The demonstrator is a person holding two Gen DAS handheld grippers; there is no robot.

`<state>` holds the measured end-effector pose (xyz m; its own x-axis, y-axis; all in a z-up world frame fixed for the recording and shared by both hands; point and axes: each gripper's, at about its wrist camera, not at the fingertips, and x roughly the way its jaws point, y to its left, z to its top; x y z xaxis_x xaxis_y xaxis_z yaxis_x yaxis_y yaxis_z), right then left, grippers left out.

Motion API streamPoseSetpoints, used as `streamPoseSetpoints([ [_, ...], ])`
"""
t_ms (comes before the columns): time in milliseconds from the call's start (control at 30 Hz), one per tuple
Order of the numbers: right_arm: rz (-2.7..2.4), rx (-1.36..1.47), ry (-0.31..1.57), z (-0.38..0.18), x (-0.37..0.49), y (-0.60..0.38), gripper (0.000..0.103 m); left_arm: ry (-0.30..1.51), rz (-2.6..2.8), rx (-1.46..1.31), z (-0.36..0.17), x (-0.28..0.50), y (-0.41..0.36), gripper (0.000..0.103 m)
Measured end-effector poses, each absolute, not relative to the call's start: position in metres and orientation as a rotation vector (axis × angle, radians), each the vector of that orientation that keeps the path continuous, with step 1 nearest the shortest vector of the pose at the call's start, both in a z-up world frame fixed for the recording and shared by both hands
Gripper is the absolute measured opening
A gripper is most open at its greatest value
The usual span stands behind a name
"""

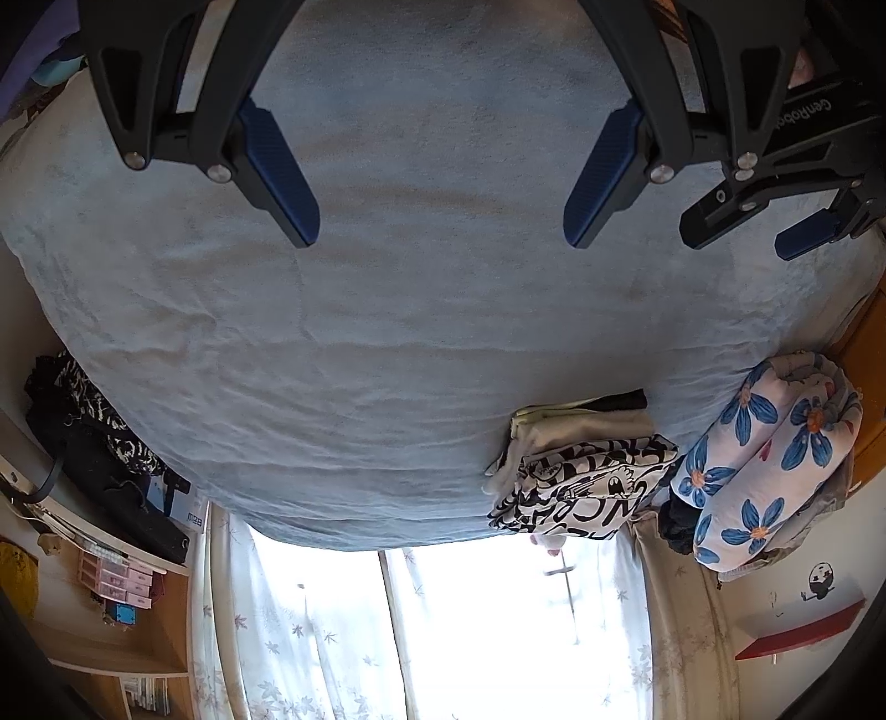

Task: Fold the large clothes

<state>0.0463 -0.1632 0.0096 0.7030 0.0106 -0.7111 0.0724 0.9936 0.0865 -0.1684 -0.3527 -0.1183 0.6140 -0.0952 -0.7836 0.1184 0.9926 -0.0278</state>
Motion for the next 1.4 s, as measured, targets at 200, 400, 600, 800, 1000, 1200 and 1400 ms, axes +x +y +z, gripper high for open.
streamPoseSetpoints([
  [200,-0.054,0.109,0.808,0.001,0.046,-0.165,0.090,0.894,-0.126,0.027,-0.119,-0.174,-0.356,0.101],
  [400,-0.056,0.104,0.801,0.003,0.045,-0.166,0.090,0.897,-0.124,0.025,-0.119,-0.174,-0.358,0.101],
  [600,-0.055,0.107,0.804,0.004,0.044,-0.166,0.090,0.896,-0.122,0.028,-0.119,-0.175,-0.360,0.101],
  [800,-0.055,0.106,0.804,0.004,0.045,-0.167,0.090,0.897,-0.122,0.029,-0.120,-0.175,-0.360,0.101],
  [1000,-0.057,0.104,0.806,0.005,0.044,-0.167,0.090,0.893,-0.118,0.032,-0.119,-0.176,-0.360,0.101],
  [1200,-0.057,0.104,0.805,0.004,0.045,-0.166,0.090,0.891,-0.112,0.034,-0.121,-0.179,-0.360,0.102],
  [1400,-0.058,0.104,0.806,0.004,0.045,-0.166,0.090,0.909,-0.114,0.027,-0.123,-0.177,-0.357,0.102],
])
